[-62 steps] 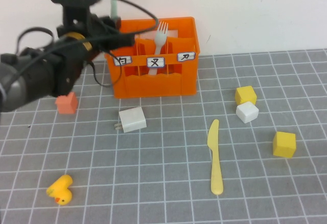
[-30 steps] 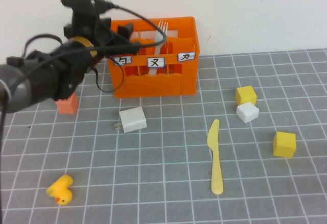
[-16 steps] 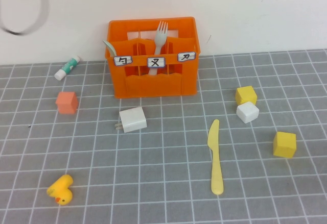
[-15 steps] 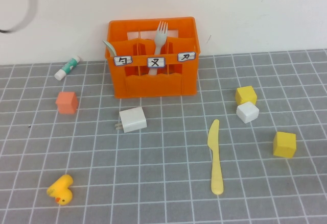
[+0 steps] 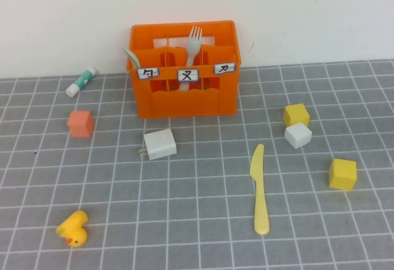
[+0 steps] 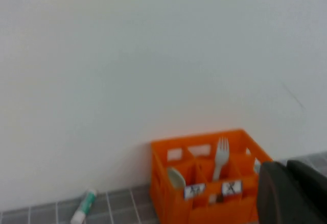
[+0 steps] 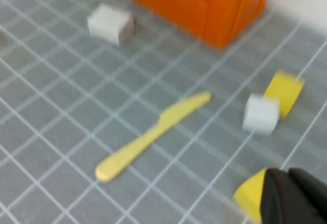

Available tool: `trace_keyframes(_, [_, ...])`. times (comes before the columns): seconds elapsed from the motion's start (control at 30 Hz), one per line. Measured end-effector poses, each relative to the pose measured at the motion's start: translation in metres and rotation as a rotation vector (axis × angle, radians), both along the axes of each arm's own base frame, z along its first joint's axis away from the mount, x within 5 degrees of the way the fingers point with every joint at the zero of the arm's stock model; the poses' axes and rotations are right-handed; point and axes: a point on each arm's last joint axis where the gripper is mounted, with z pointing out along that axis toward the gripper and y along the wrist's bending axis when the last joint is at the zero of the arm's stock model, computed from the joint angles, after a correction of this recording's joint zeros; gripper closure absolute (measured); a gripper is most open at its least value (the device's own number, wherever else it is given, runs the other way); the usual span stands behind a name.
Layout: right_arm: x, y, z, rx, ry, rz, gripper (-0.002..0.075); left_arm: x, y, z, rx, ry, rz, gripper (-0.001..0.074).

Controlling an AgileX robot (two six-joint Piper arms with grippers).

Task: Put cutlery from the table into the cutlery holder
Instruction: Pick up the knife

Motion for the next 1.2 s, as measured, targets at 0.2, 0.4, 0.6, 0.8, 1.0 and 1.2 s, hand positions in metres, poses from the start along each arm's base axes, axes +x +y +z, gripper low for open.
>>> trace_keyframes(0.2, [0.041, 0.018, -0.042, -0.062, 0.155, 0.077, 0.0728, -0.035, 0.009, -0.062, 0.096, -0.018, -0.016, 0.0735])
trace_keyframes(0.4, [0.051, 0.068, -0.079, -0.180, 0.219, 0.242, 0.0727, -0.065, 0.022, -0.117, 0.263, -0.061, 0.017, 0.0735])
trace_keyframes(0.6, [0.068, 0.117, -0.101, -0.193, 0.316, 0.266, 0.0727, -0.075, 0.027, -0.157, 0.326, -0.054, 0.033, 0.0735])
trace_keyframes(0.8, [0.099, 0.140, -0.122, -0.175, 0.521, 0.096, 0.0613, -0.079, 0.033, -0.181, 0.450, -0.068, 0.071, 0.0735])
trace_keyframes(1.0, [0.126, 0.155, -0.143, -0.194, 0.654, 0.042, 0.0365, -0.086, 0.035, -0.187, 0.442, -0.121, 0.084, 0.0735])
trace_keyframes(1.2, [0.143, 0.154, -0.145, -0.252, 0.649, -0.062, 0.0328, -0.087, 0.034, -0.195, 0.417, -0.153, 0.083, 0.0735])
